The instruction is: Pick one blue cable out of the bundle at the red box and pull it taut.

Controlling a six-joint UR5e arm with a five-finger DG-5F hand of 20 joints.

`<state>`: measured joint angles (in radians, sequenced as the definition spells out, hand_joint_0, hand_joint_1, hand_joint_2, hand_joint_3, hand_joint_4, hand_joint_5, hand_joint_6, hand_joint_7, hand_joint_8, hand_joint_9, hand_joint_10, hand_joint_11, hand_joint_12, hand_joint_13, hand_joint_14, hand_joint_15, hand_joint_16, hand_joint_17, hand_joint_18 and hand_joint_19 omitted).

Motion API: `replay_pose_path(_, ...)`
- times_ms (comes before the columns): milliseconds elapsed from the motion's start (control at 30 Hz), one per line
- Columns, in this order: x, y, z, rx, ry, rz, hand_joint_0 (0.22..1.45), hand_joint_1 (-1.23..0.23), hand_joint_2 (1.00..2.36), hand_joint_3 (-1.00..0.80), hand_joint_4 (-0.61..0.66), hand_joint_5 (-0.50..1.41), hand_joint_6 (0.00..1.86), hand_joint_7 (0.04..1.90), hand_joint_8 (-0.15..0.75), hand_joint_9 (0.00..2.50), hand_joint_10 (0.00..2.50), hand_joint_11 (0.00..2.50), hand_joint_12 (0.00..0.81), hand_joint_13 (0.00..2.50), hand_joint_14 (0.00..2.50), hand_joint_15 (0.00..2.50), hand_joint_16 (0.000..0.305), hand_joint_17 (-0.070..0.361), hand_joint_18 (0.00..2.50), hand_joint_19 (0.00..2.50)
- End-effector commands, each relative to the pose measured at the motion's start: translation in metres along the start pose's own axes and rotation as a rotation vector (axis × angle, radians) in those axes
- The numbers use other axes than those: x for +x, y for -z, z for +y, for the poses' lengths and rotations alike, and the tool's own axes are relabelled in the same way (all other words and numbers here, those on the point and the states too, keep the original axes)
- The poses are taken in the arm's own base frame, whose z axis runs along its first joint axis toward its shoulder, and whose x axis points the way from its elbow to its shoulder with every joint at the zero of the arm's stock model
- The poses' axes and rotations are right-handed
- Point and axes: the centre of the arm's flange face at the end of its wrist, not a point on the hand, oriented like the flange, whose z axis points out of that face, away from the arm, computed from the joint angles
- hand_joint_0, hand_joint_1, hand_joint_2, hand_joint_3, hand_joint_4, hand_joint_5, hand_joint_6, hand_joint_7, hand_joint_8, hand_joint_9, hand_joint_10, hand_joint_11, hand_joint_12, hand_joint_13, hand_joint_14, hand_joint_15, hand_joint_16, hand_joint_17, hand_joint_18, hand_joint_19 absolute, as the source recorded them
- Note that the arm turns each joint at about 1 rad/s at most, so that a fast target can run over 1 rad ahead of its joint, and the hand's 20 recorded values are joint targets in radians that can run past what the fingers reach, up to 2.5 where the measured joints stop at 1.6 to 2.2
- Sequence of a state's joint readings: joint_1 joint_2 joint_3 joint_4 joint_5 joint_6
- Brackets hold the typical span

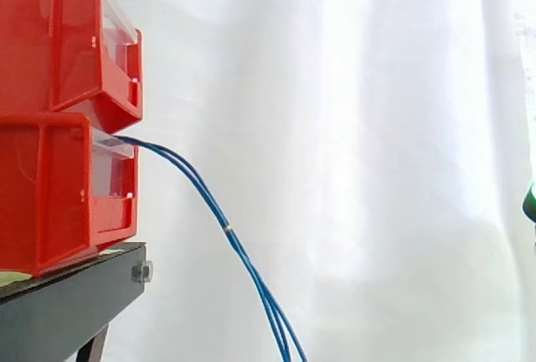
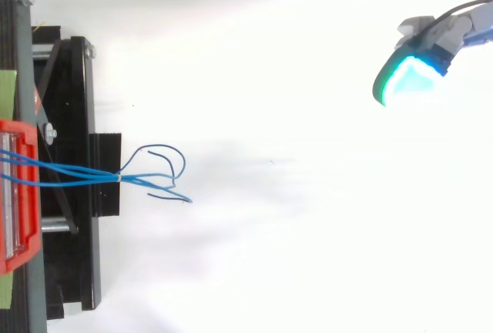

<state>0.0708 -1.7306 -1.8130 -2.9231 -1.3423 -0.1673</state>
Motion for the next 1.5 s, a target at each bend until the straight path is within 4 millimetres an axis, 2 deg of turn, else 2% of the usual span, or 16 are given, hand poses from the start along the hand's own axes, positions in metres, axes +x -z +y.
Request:
replay_pose_path(0,0.0015,0.0000,0.0003,0.000,0.001,0.003,0.51,-0.53,1.00,-0.50,0.27,-0.23,0.50,0.65,0.310,0.35,0.00,0.00,0.380,0.18,0.00,0.03,0.061,0.136,0.23,0.12)
replay_pose_path(1467,-0.0008,-0.0007,0.0001,-0.002,-0.001,-0.002,0.51,-0.58,1.00,-0.50,0.29,-0.21,0.50,0.68,0.312,0.29,0.00,0.00,0.389,0.15,0.00,0.04,0.061,0.137,0.21,0.14)
